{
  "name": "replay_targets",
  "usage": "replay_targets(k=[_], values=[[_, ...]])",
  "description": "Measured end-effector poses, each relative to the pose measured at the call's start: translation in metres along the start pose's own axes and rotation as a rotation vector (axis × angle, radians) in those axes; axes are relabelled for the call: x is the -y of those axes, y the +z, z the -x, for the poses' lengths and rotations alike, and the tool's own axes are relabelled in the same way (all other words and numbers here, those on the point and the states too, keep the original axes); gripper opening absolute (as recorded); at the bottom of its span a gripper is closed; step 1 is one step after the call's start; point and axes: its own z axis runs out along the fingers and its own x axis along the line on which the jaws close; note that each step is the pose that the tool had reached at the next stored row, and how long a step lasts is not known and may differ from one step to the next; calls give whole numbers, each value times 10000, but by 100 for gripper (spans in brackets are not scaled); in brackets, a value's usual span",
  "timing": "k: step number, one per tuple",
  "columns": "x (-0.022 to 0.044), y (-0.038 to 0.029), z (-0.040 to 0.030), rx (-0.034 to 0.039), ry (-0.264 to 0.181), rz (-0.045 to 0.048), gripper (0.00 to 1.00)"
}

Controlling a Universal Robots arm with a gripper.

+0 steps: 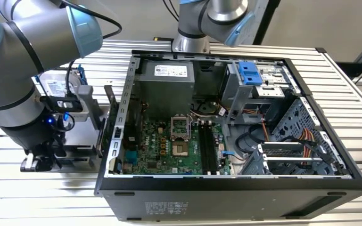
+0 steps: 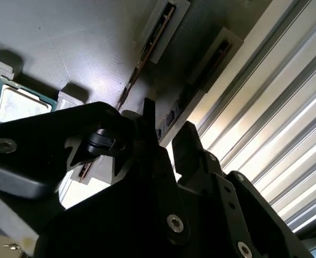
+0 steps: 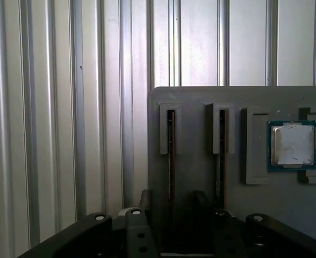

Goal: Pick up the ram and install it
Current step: 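Pick up the ram and move it above insertion slot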

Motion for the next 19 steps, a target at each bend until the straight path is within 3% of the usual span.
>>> replay_targets(k=[19], values=[[0, 6, 0, 0, 0, 0, 0]])
